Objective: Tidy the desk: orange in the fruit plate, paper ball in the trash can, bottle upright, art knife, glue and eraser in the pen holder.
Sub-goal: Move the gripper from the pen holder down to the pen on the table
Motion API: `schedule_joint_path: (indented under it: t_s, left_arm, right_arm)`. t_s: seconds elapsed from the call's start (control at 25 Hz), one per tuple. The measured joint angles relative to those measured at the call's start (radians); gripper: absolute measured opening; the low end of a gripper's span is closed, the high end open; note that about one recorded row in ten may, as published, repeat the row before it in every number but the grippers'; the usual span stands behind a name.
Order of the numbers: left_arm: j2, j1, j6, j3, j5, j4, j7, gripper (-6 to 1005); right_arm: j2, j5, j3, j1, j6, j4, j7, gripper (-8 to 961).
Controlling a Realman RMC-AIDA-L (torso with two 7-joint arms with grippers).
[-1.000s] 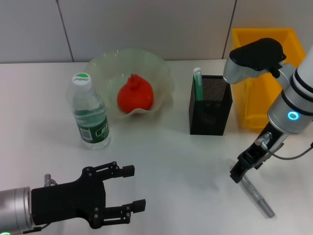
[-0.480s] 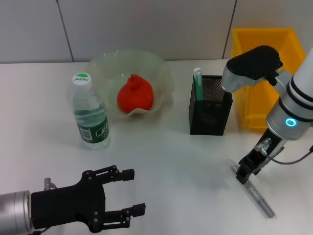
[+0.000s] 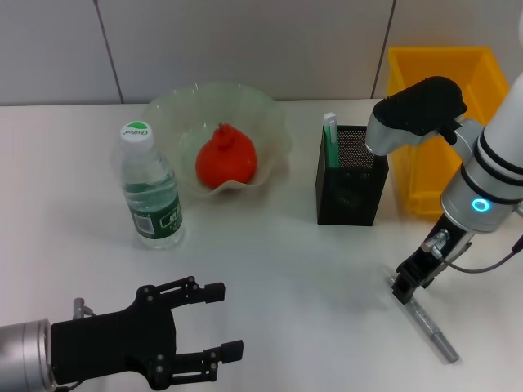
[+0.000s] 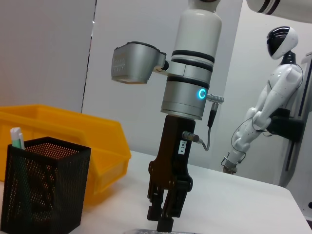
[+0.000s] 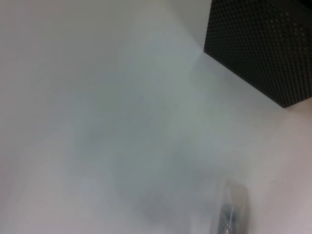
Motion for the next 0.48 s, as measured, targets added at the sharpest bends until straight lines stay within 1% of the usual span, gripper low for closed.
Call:
schedule_joint_path:
  t_s: [0.32,0.48]
  left_arm:
    - [0.0,0.003,-0.006,0.001,0.002,-0.001,0.001,798]
    - [-0.001,0.003,-0.006,0.001,0.002,-0.001,0.0,798]
  right_arm:
    - [0.001,0.002,-0.006,-0.001,0.016,0.025,-0.009,398]
    - [0.001,0.011,-0.034,-0.001,0.022,0.027,-0.011,377]
